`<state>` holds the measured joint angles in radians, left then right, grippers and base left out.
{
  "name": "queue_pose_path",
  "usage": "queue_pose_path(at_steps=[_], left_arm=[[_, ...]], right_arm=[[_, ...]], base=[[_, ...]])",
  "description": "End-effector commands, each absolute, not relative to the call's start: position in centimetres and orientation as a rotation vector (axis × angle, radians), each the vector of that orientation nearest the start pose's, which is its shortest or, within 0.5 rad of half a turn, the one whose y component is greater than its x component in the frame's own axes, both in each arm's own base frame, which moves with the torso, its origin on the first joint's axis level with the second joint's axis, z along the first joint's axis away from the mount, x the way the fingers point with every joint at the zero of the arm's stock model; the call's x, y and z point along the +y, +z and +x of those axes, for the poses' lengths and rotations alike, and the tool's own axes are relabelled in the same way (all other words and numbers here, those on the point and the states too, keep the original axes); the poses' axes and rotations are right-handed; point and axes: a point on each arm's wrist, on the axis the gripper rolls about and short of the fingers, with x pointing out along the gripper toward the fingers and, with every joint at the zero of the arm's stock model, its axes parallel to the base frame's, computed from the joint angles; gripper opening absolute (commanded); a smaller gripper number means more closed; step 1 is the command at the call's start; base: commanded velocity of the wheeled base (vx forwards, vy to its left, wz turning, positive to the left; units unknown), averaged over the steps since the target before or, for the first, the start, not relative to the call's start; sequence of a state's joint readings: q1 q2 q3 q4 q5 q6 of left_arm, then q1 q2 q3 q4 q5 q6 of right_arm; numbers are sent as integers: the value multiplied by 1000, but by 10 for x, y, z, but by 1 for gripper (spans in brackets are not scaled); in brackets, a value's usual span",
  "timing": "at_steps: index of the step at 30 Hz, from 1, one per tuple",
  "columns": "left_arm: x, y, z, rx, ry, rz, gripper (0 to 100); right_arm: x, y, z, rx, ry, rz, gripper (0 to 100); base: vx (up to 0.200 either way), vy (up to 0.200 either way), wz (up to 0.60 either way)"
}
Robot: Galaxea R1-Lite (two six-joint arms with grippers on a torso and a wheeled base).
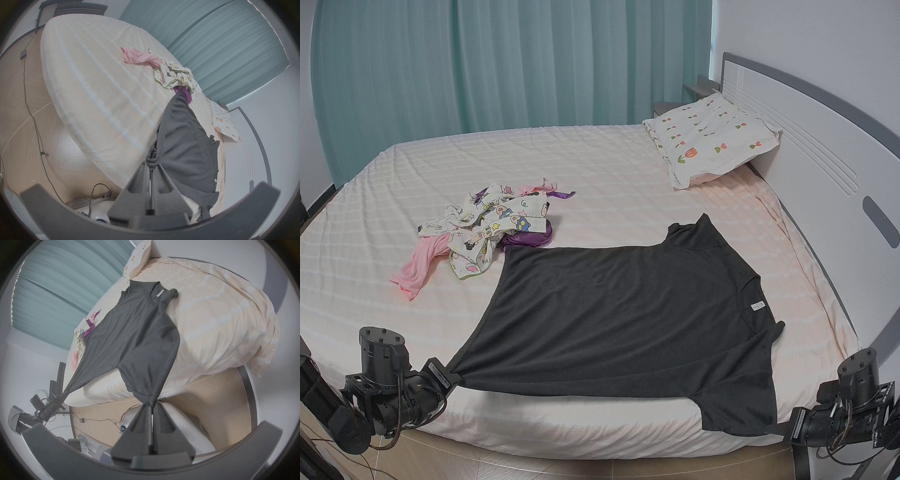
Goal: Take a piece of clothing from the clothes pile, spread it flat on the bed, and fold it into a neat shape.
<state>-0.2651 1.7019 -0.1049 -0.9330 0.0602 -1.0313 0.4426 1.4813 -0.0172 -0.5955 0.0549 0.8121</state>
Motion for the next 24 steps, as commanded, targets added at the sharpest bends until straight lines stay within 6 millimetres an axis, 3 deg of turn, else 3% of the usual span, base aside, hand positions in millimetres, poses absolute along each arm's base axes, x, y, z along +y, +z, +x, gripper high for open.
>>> queue_pose_path(at_steps=[1,15,24], left_arm=[[-47,58,176,695,156,-875,0],[-43,59,163,695,157,-874,0],[-38,53,157,723,194,-823,0]], right_arm=[[60,66,99,937,156,571,0],[78,67,82,910,160,545,0],[75,70,69,912,200,524,0]], base=[[0,0,0],[0,0,0],[0,0,0]])
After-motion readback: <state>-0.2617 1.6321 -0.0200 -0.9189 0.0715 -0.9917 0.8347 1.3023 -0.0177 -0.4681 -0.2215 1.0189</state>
